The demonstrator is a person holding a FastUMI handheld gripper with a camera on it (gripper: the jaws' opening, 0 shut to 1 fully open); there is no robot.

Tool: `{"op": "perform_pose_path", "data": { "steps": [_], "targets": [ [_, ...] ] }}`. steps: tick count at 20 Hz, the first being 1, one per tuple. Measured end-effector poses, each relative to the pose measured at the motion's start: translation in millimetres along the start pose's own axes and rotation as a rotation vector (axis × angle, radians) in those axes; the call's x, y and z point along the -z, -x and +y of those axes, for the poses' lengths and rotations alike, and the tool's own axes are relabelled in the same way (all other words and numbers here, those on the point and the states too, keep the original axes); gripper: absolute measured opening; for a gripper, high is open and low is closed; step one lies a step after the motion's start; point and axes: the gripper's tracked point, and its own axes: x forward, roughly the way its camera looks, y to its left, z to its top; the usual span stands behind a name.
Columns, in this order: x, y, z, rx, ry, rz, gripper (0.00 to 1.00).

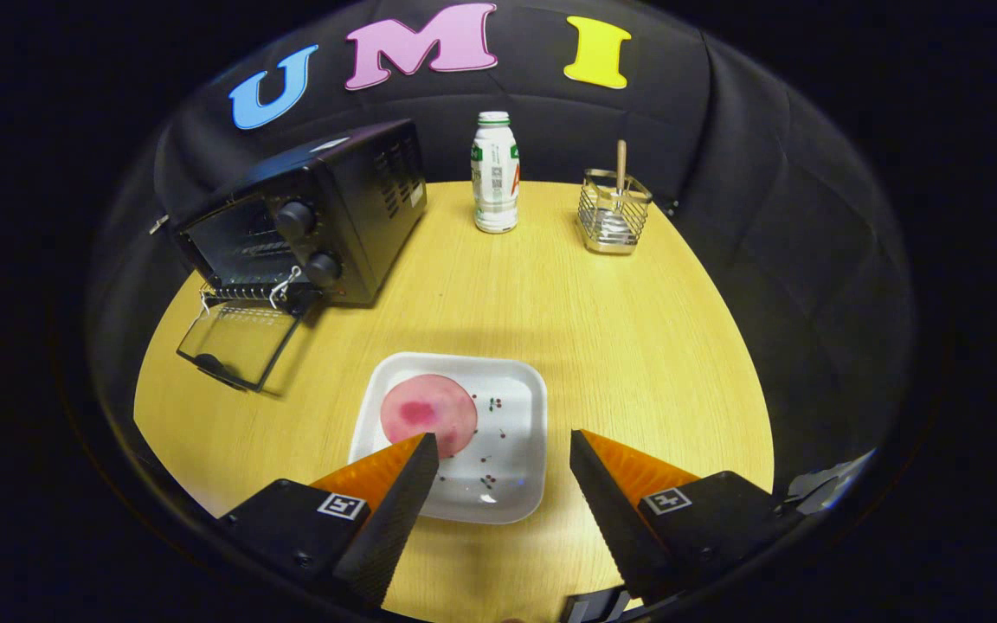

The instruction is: Open the toaster oven, put the food inside, and close the toaster oven door.

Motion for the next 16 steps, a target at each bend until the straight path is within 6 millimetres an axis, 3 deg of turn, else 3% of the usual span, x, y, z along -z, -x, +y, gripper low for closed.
{"op": "perform_pose_path", "data": {
  "steps": [5, 9, 11, 14, 16],
  "targets": [
    [17, -19, -21, -0.009, -0.015, 0.073, 1.00],
    [25, -39, -27, -0.017, -0.025, 0.124, 0.94],
    [27, -45, -25, -0.025, -0.024, 0.138, 0.87],
    [25, -53, -23, -0.033, -0.050, 0.149, 0.48],
    [26, -59, -22, -0.045, -0.091, 0.162, 0.47]
  ]
}}
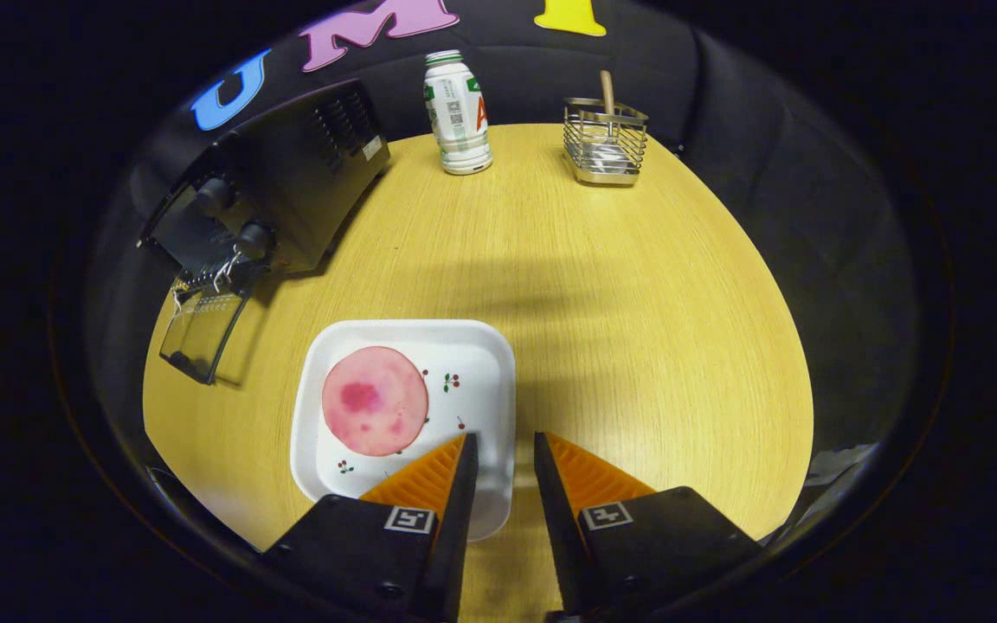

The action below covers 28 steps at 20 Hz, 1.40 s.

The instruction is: Open the toaster oven, put the food inside, and close the toaster oven door.

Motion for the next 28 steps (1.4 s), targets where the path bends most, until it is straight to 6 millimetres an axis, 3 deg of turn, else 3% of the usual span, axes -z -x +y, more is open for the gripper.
{"op": "perform_pose_path", "data": {
  "steps": [2, 3, 4, 6, 15, 19, 24, 28],
  "targets": [
    [-1, 6, 0, -0.013, -0.029, 0.003, 0.25],
    [-2, -4, -4, -0.007, -0.031, -0.003, 0.24],
    [0, 7, -3, -0.016, -0.038, 0.001, 0.12],
    [0, 3, -2, -0.033, -0.041, 0.008, 0.08],
    [3, 5, 2, -0.068, -0.005, 0.025, 0.08],
    [18, 12, 12, -0.110, -0.004, 0.058, 0.05],
    [28, 26, 22, -0.170, -0.155, 0.088, 0.05],
    [28, 49, 38, -0.249, -0.361, 0.063, 0.05]
  ]
}}
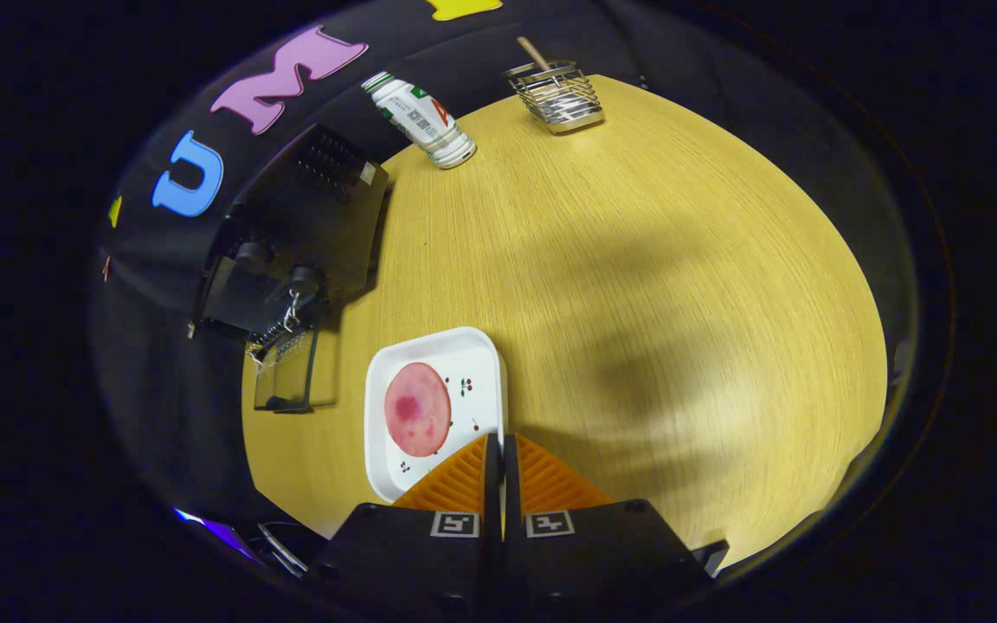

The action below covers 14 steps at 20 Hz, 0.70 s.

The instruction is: Open the toaster oven, put the food inside, and close the toaster oven door.

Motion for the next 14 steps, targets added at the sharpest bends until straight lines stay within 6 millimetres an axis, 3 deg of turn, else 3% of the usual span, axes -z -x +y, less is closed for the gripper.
{"op": "perform_pose_path", "data": {
  "steps": [14],
  "targets": [
    [38, 56, 25, -0.134, -0.489, -0.187, 0.05]
  ]
}}
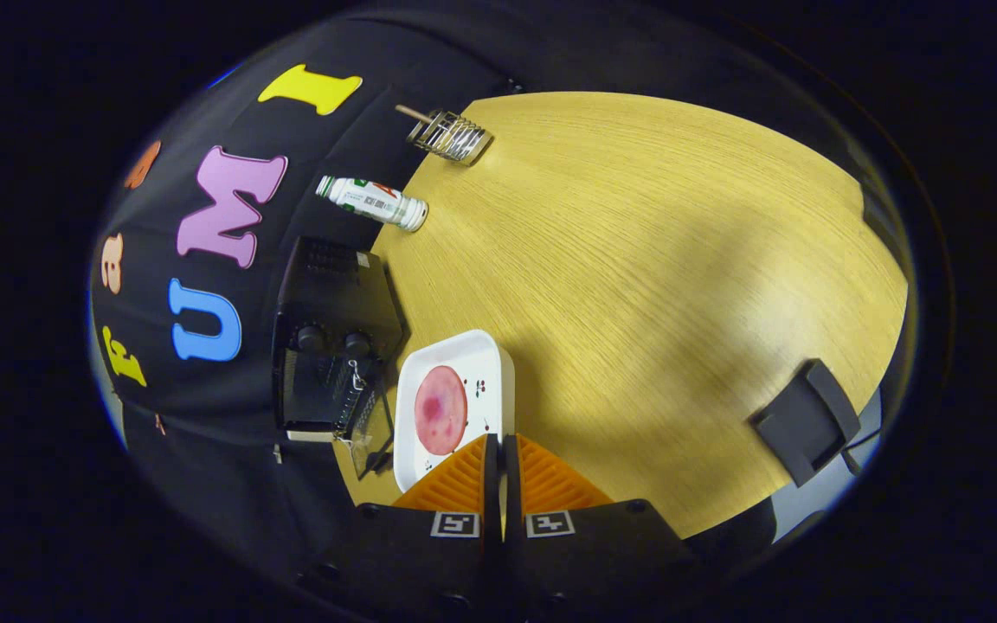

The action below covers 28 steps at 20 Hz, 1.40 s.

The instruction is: Open the toaster oven, put the food inside, and close the toaster oven door.

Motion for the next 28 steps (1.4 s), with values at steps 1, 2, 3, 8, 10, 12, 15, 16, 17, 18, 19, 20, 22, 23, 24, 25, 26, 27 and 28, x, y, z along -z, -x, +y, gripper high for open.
{"op": "perform_pose_path", "data": {
  "steps": [1, 2, 3, 8, 10, 12, 15, 16, 17, 18, 19, 20, 22, 23, 24, 25, 26, 27, 28],
  "targets": [
    [0, 3, 4, -0.017, -0.031, -0.011, 0.05],
    [0, 6, 8, -0.036, -0.059, -0.023, 0.05],
    [-2, 9, 13, -0.051, -0.084, -0.039, 0.05],
    [1, 23, 48, -0.112, -0.123, -0.073, 0.05],
    [7, 22, 70, -0.140, -0.119, -0.071, 0.05],
    [19, 15, 94, -0.168, -0.107, -0.051, 0.05],
    [44, -7, 123, -0.173, -0.060, -0.011, 0.05],
    [54, -15, 133, -0.177, -0.049, 0.008, 0.05],
    [63, -24, 144, -0.183, -0.044, 0.027, 0.05],
    [72, -34, 155, -0.190, -0.040, 0.043, 0.05],
    [79, -43, 163, -0.192, -0.029, 0.054, 0.05],
    [86, -52, 171, -0.189, -0.014, 0.062, 0.05],
    [98, -71, 183, -0.183, 0.006, 0.073, 0.05],
    [102, -80, 191, -0.183, 0.004, 0.080, 0.05],
    [105, -90, 197, -0.186, -0.004, 0.081, 0.05],
    [107, -99, 202, -0.189, -0.015, 0.078, 0.05],
    [107, -109, 208, -0.192, -0.025, 0.070, 0.05],
    [107, -119, 213, -0.193, -0.033, 0.062, 0.05],
    [107, -130, 216, -0.190, -0.043, 0.052, 0.05]
  ]
}}
